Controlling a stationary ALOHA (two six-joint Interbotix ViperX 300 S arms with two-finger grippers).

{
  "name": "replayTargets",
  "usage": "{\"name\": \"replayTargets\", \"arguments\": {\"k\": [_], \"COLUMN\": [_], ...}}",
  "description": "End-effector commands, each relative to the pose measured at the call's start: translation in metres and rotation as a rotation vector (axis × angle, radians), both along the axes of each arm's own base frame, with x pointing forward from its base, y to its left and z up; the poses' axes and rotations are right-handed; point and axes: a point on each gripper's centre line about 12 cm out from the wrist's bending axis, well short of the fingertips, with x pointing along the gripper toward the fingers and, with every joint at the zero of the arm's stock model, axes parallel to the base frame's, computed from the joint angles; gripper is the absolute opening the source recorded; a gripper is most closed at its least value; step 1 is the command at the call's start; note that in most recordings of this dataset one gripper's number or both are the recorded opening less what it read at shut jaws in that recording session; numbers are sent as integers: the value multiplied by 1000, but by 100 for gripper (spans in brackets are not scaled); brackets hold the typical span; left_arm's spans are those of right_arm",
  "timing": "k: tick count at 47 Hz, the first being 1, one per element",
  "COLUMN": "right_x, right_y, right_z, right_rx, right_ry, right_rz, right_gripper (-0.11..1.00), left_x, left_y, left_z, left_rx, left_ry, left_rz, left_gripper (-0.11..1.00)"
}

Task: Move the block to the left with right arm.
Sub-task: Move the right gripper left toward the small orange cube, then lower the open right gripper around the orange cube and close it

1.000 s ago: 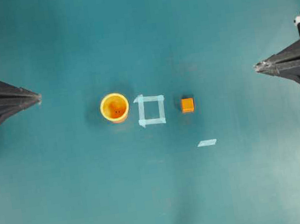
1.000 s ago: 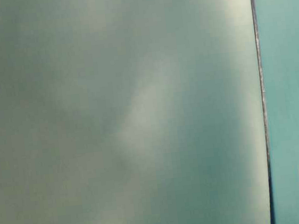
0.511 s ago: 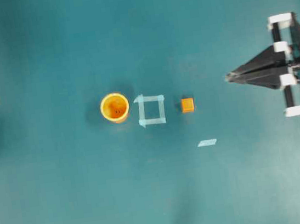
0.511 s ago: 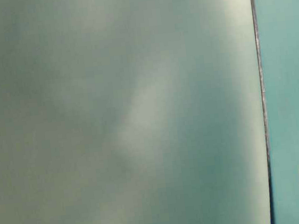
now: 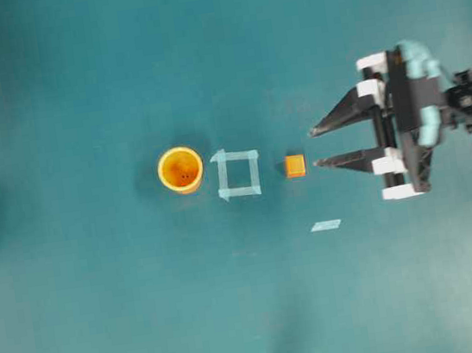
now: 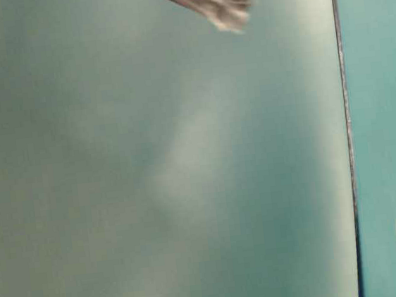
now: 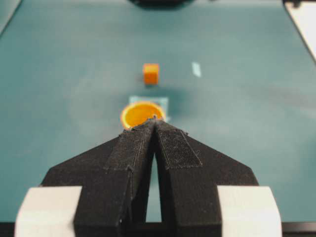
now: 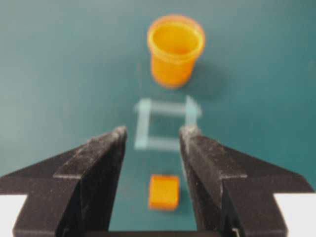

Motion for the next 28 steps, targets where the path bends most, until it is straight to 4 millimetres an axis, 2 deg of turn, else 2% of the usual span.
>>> {"name": "replayTargets", "arguments": {"k": [1, 14, 20, 28], "right_x": [15, 36, 40, 42], "right_y": [-1, -1, -1, -6], "right_z": [-3, -68, -85, -93], "right_rx": [3, 19, 21, 23], "right_ry": [49, 259, 293, 293], "right_rz": [-5, -17, -17, -31], "right_gripper": [53, 54, 56, 60], "left_x": [0, 1, 1, 1], "left_y": [0, 0, 0, 0], "left_z": [1, 0, 0, 0], "left_rx": [0, -1, -1, -1], "left_ry": [0, -2, 0, -8], "left_rz": [4, 3, 3, 3], "left_gripper": [0, 0, 0, 0]}}
